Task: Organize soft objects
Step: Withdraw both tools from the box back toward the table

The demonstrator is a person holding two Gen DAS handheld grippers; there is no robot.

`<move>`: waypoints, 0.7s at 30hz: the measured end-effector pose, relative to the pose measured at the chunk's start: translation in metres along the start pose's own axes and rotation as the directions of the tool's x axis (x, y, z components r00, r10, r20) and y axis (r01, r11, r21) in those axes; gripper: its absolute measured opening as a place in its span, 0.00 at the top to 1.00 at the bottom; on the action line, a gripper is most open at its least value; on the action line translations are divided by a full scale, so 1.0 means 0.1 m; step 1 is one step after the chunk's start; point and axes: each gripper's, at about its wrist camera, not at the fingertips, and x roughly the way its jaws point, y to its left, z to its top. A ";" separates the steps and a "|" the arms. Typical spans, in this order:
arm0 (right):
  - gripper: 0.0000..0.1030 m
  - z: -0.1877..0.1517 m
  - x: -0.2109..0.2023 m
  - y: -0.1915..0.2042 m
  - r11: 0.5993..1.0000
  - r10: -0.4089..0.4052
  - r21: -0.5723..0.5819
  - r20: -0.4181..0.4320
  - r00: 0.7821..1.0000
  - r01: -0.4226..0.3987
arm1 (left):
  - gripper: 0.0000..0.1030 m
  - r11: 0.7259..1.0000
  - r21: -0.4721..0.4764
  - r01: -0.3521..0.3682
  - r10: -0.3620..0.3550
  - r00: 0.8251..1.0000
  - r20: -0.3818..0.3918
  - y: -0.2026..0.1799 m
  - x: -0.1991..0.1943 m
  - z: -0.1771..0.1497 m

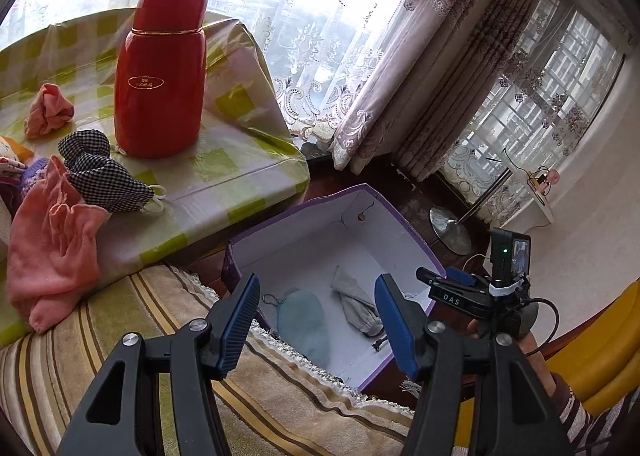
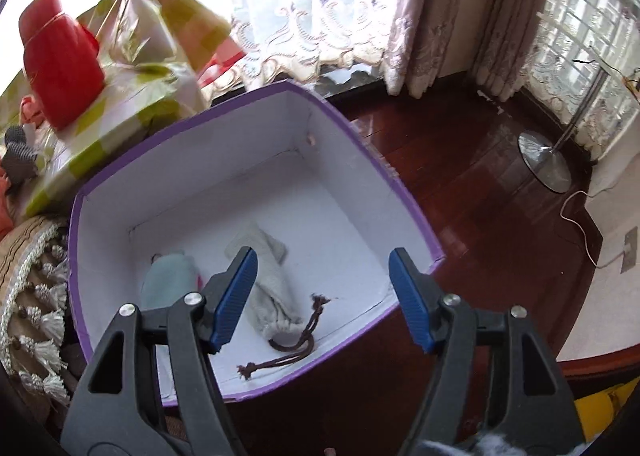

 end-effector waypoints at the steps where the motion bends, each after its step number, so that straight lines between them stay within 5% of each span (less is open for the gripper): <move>1: 0.25 0.03 -0.02 -0.07 0.999 -0.039 0.017 0.026 0.999 0.038 | 0.41 1.000 -0.003 0.000 0.000 1.000 0.000 0.01 0.00 -0.01; 4: 0.17 0.15 0.16 -0.21 0.992 -0.119 -0.033 0.057 0.991 0.121 | 0.41 1.000 -0.007 0.001 -0.001 1.000 0.002 0.03 -0.02 -0.03; 7: 0.18 0.21 0.54 -0.34 0.991 -0.111 -0.078 -0.032 0.993 0.108 | 0.41 1.000 -0.013 -0.012 0.012 1.000 0.008 0.08 -0.06 -0.05; 9: 0.29 0.22 0.70 -0.40 0.995 -0.062 -0.078 -0.074 0.995 0.056 | 0.41 0.999 -0.031 -0.022 0.023 1.000 0.017 0.15 -0.11 -0.06; 11: 0.56 0.19 0.81 -0.42 0.998 -0.004 -0.070 -0.112 0.994 -0.004 | 0.41 0.998 -0.057 -0.033 0.034 0.999 0.025 0.23 -0.16 -0.07; 21: 0.56 0.18 0.82 -0.26 0.993 0.006 -0.116 -0.064 0.998 -0.014 | 0.41 0.992 -0.113 -0.059 0.064 0.997 0.041 0.44 -0.24 -0.09</move>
